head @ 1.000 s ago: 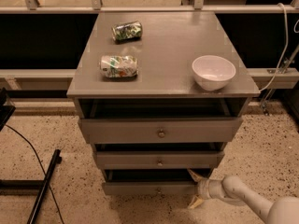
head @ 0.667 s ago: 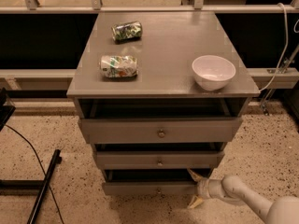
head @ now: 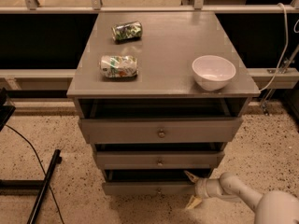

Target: Open bottom drawer

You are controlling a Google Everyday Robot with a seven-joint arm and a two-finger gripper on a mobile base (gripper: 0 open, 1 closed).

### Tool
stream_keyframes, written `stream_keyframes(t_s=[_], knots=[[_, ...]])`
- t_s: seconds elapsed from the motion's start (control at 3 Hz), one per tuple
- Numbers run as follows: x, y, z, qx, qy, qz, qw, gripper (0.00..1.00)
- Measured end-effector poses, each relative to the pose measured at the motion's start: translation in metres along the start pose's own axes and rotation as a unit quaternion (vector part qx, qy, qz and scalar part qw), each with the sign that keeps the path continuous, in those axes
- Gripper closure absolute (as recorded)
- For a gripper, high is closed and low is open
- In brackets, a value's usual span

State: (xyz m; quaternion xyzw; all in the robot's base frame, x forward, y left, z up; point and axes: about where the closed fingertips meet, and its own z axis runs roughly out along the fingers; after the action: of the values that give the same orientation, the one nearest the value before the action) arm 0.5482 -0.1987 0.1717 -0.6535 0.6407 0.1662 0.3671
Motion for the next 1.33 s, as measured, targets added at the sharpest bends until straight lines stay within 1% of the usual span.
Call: stream_keyframes(t_s=[0.33,0.67,1.0,1.33], knots=[[0.0,0.009,0.01,-0.033,-0.006,0.014,0.9993,0.0],[-0.008,0.011,0.01,-0.042,-0.017,0.011,0.9989,0.16],[-0.031,0.017,0.004,-0.059,-0.041,-0.012,0.9973,0.39],[-0.054,0.022,-0.006,-0.066,-0.068,-0.038,0.9948,0.63]])
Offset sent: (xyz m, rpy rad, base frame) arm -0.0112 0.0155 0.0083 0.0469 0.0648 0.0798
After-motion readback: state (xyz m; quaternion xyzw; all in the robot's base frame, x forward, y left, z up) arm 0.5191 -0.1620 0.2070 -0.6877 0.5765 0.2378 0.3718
